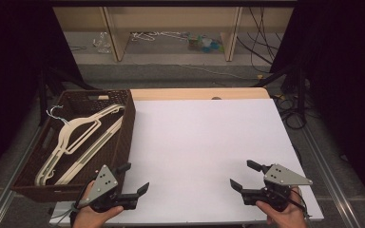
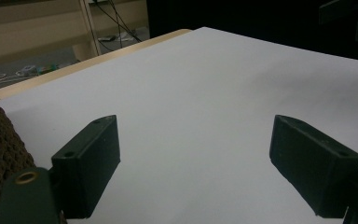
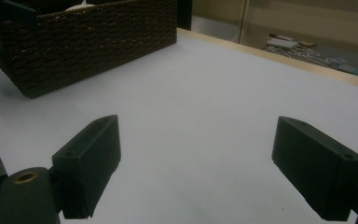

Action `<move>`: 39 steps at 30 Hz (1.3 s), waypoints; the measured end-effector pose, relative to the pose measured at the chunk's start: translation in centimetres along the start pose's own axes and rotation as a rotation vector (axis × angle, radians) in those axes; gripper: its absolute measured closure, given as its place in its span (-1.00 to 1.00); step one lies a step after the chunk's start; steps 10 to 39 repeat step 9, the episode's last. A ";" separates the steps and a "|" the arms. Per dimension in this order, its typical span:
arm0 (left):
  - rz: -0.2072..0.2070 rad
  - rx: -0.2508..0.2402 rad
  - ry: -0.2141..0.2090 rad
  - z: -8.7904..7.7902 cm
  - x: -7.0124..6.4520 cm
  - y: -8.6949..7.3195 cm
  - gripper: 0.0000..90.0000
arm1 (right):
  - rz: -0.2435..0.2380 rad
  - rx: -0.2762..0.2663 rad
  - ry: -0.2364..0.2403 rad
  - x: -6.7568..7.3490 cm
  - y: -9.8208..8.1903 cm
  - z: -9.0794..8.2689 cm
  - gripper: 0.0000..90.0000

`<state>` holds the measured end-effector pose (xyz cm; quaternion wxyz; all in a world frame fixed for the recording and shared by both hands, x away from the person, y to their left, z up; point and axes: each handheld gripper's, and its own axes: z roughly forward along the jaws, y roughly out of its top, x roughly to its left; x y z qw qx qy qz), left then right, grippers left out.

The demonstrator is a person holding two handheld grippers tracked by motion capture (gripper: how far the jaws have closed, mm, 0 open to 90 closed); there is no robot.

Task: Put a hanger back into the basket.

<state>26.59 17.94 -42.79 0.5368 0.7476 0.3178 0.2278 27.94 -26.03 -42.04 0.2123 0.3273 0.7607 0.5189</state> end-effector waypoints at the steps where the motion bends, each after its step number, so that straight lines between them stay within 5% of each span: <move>1: 0.002 0.000 0.000 0.0 0.0 0.0 -0.64 | -0.001 0.006 0.003 0.0 0.0 0.0 -0.64; 39: 0.007 0.003 -0.002 0.0 0.0 0.0 -0.64 | -0.005 0.002 0.002 -0.1 0.0 -0.1 -0.64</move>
